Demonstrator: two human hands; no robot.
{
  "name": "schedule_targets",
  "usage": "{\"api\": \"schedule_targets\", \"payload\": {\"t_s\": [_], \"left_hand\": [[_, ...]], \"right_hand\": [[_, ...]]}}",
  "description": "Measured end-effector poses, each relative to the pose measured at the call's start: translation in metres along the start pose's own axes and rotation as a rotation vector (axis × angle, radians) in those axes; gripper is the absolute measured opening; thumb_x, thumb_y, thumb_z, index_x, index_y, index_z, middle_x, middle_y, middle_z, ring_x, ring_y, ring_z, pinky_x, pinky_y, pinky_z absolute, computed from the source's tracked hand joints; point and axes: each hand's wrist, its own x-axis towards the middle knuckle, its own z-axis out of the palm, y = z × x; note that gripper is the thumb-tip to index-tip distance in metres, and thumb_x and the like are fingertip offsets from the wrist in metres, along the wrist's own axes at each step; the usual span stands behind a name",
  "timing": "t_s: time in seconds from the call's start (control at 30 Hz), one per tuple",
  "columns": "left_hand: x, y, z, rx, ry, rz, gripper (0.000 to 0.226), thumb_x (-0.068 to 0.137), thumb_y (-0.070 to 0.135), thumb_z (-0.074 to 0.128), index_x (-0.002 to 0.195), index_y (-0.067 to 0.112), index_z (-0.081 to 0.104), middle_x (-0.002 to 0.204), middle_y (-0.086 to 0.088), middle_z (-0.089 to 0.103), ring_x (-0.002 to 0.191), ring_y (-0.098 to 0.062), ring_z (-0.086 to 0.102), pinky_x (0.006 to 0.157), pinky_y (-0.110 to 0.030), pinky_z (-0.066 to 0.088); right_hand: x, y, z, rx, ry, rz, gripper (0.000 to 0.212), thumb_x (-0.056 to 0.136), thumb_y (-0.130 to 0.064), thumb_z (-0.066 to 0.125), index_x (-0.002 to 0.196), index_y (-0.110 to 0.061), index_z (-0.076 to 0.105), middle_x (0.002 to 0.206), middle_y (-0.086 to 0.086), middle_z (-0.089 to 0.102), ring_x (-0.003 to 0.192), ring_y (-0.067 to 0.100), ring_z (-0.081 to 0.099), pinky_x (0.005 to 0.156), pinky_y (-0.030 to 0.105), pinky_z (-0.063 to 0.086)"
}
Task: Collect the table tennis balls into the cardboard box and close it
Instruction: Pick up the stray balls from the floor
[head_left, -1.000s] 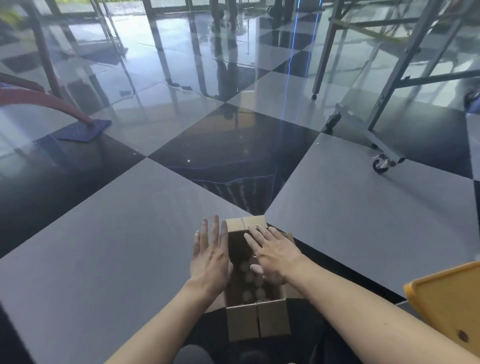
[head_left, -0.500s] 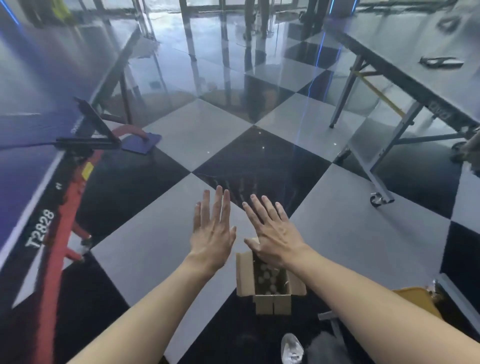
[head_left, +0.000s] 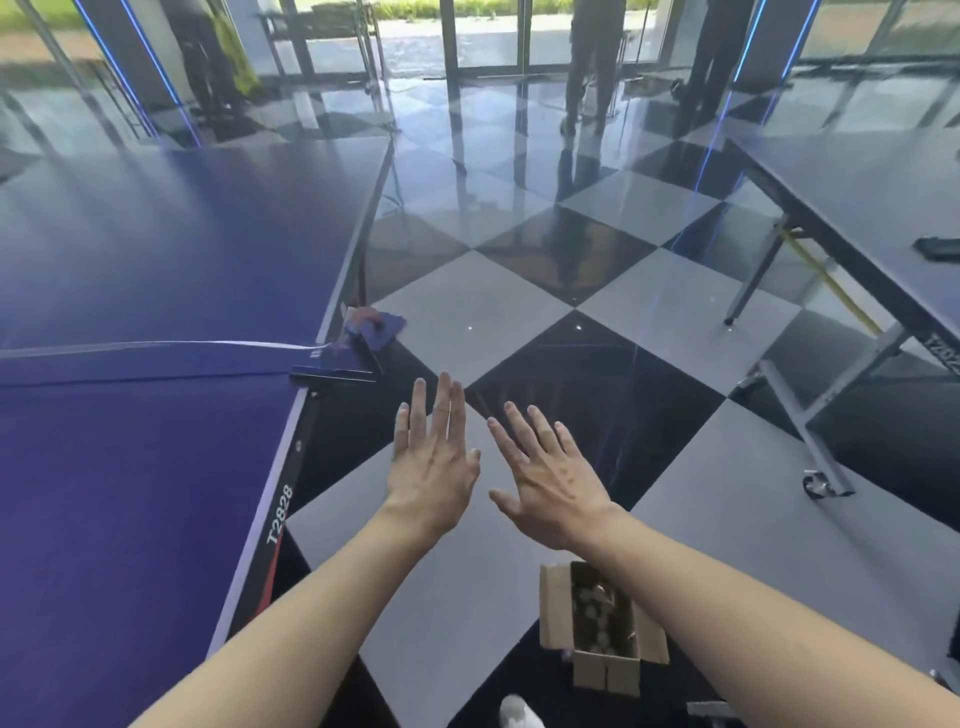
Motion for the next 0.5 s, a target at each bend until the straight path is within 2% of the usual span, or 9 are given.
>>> {"api": "schedule_targets", "payload": {"t_s": [0.2,0.33,0.5], "left_hand": [[0.099,-0.046,0.005,-0.022,-0.011,-0.023,0.079,0.104,0.044,0.02,0.143,0.008,-0.039,0.154,-0.011,-0.04,0.142,-0.034,-0.035,0.121,-0.048,-0.009],[0.188,-0.07,-0.001,-0.043,0.007,-0.012,0.079,0.104,0.045,0.023,0.144,0.01,-0.036,0.158,-0.009,-0.033,0.145,-0.033,-0.03,0.12,-0.047,-0.008],[0.293,-0.094,-0.016,-0.069,0.011,0.015,0.078,0.104,0.046,0.021,0.145,0.011,-0.035,0.157,-0.009,-0.035,0.145,-0.032,-0.031,0.119,-0.047,-0.011]], "right_hand": [[0.104,0.033,-0.006,-0.072,-0.002,0.095,0.078,0.098,-0.058,0.023,0.15,-0.022,-0.022,0.157,0.007,-0.03,0.144,0.031,-0.026,0.119,0.05,-0.009],[0.194,0.071,-0.02,-0.074,0.032,0.14,0.078,0.098,-0.058,0.022,0.151,-0.018,-0.02,0.16,0.008,-0.025,0.146,0.032,-0.022,0.118,0.05,-0.011],[0.293,0.119,-0.052,-0.082,0.038,0.178,0.079,0.097,-0.058,0.024,0.152,-0.02,-0.019,0.161,0.006,-0.022,0.147,0.031,-0.02,0.119,0.049,-0.011]]}}
